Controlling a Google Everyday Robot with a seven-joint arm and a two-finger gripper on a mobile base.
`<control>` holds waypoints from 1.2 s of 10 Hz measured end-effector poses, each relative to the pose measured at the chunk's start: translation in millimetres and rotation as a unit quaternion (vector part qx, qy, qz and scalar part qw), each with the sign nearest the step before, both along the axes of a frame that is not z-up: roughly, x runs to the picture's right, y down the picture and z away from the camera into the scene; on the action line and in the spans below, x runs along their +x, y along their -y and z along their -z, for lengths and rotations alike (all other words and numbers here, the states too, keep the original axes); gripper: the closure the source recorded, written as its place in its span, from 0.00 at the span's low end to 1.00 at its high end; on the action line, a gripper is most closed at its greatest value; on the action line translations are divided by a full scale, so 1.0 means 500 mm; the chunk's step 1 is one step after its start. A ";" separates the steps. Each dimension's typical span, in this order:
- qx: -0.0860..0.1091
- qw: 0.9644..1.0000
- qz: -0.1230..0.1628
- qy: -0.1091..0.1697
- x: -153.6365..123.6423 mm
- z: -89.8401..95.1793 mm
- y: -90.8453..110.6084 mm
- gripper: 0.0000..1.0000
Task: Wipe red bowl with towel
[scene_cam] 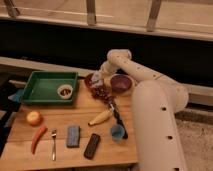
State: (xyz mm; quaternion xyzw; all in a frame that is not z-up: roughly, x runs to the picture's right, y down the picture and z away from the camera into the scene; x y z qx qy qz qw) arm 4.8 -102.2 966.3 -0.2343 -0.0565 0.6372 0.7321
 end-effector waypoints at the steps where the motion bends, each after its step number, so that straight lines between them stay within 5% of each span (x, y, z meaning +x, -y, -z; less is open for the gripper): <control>1: 0.013 1.000 -0.007 -0.004 -0.002 -0.015 0.028 1.00; 4: 0.029 0.999 -0.009 0.016 -0.057 -0.024 0.064 1.00; 8: 0.007 0.999 0.004 0.046 -0.111 0.025 -0.007 1.00; 12: 0.001 1.000 0.010 0.001 -0.065 0.035 -0.042 1.00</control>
